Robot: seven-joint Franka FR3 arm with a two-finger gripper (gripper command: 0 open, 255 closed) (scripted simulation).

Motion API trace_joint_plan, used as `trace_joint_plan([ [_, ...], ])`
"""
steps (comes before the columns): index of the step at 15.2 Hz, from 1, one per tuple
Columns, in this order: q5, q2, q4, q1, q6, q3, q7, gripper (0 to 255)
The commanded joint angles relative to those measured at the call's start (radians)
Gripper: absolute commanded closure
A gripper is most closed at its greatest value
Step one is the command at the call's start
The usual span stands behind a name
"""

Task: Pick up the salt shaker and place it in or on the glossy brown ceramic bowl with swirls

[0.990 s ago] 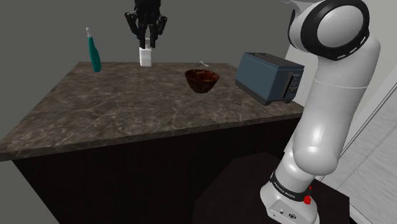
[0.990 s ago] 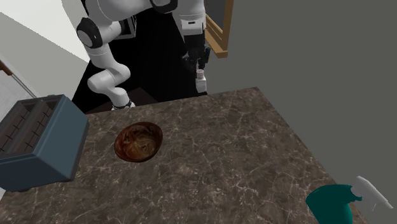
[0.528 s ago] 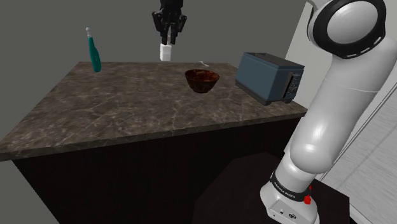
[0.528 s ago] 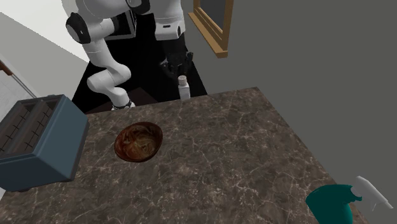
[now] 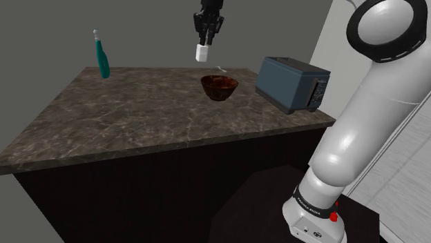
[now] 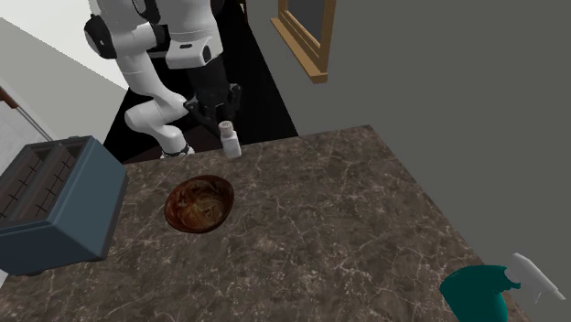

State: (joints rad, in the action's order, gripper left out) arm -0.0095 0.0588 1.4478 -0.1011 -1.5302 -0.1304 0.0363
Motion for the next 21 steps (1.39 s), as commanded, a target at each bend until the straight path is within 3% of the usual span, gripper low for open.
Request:
trace_joint_plan([
  [1, 0.007, 0.008, 0.006, -0.024, 0.002, 0.029, -0.054, 255],
  [8, 0.026, -0.01, -0.036, -0.108, 0.026, 0.127, -0.234, 255],
  [21, 0.026, 0.065, 0.235, -0.108, -0.169, 0.127, -0.237, 255],
])
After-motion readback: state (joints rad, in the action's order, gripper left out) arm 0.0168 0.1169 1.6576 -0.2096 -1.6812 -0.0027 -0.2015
